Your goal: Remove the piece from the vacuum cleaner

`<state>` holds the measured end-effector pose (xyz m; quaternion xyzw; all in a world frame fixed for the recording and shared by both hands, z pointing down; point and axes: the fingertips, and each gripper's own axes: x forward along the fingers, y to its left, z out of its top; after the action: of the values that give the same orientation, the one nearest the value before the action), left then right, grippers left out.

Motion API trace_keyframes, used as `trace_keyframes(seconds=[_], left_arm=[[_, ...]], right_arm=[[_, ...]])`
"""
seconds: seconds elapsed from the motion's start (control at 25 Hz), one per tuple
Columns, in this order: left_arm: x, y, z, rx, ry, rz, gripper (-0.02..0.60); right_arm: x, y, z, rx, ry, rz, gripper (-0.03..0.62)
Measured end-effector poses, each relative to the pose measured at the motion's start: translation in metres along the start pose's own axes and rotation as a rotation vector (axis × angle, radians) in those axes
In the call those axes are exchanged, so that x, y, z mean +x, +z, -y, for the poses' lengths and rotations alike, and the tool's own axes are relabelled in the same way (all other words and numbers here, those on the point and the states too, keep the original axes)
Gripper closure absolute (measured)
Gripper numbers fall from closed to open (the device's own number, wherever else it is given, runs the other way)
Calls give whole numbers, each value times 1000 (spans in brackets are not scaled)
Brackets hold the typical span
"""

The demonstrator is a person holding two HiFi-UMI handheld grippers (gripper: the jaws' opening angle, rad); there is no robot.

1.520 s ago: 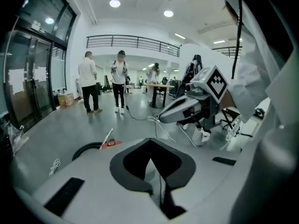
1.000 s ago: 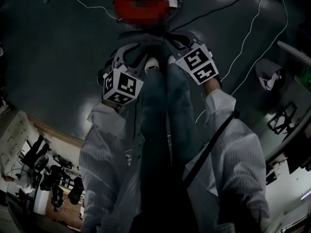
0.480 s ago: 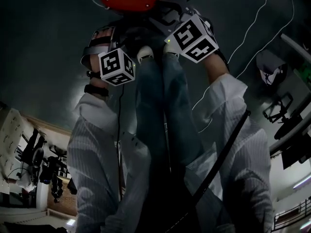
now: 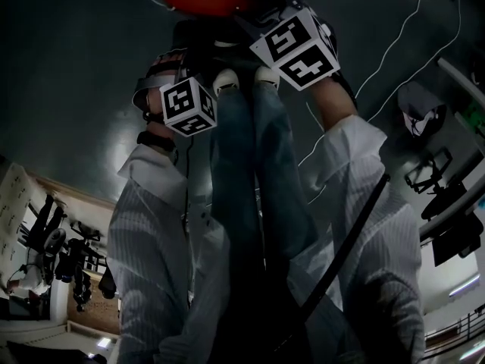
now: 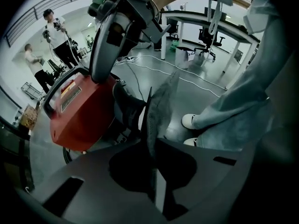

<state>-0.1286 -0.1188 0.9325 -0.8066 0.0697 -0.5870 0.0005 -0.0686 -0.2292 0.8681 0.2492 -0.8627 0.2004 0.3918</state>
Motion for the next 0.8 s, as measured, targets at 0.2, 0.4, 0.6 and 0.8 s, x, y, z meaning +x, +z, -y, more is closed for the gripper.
trace_keyframes(seconds=[0.2,0.4,0.6,0.8], left_arm=[[-4,-1,10,-15,-13,-6,568],[-8,-2,22,-67,6,4,568],[-12,-7,31,-64,12,-1,569],[-15,-9,41,-143,16,6,569]], right_arm=[[1,-1,0,20,-1,7,411],[0,-2,8,45,-36,14,454],[2,-1,5,53,-44,7,455],[2,-1,2,72,-56,6,454]])
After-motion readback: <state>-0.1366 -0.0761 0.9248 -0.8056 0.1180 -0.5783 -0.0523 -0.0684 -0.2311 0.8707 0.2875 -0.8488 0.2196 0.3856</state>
